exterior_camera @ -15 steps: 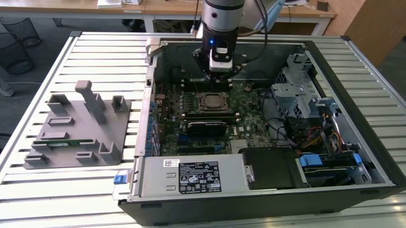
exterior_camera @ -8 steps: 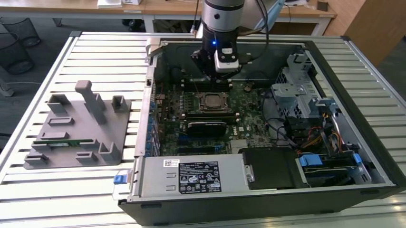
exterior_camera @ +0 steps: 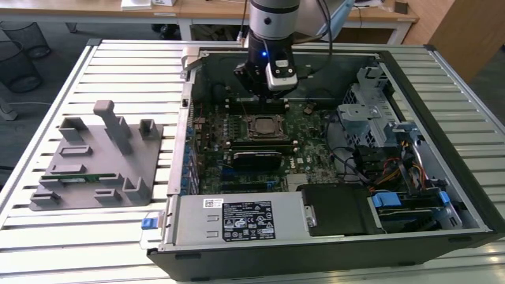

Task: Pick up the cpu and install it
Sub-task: 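Install the first cpu locking lever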

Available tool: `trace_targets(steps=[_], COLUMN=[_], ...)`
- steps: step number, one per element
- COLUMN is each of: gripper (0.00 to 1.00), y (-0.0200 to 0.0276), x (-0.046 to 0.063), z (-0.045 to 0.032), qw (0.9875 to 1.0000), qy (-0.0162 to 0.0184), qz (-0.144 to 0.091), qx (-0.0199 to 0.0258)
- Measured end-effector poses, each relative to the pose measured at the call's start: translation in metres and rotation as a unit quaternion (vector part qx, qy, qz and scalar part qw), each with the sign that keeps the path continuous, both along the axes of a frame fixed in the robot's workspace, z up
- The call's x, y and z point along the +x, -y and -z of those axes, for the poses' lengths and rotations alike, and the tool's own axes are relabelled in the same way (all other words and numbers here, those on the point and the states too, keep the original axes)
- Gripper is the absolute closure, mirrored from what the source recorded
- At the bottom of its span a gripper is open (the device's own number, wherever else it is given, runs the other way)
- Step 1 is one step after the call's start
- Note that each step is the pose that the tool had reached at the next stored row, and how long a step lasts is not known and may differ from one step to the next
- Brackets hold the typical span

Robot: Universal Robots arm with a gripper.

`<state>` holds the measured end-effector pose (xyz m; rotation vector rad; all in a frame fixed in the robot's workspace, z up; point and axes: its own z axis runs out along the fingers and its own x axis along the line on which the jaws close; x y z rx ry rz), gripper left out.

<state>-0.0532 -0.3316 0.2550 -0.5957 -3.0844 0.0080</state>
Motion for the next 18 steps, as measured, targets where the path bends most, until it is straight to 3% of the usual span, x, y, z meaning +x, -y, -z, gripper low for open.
trace_targets(steps=[5, 9, 14, 18], gripper=[0.89, 0.89, 0.89, 0.89], y=[0.0, 0.0, 0.0, 0.0], x=[-0.0018, -0.0018, -0.0018, -0.0018], z=[0.0002, 0.0006, 0.0012, 0.0016], qw=[0.9994, 0.9974, 0.9931, 0.9882], qy=[0.0, 0.0, 0.0, 0.0], qz=[-0.036, -0.072, -0.117, -0.153], qx=[0.0, 0.0, 0.0, 0.0])
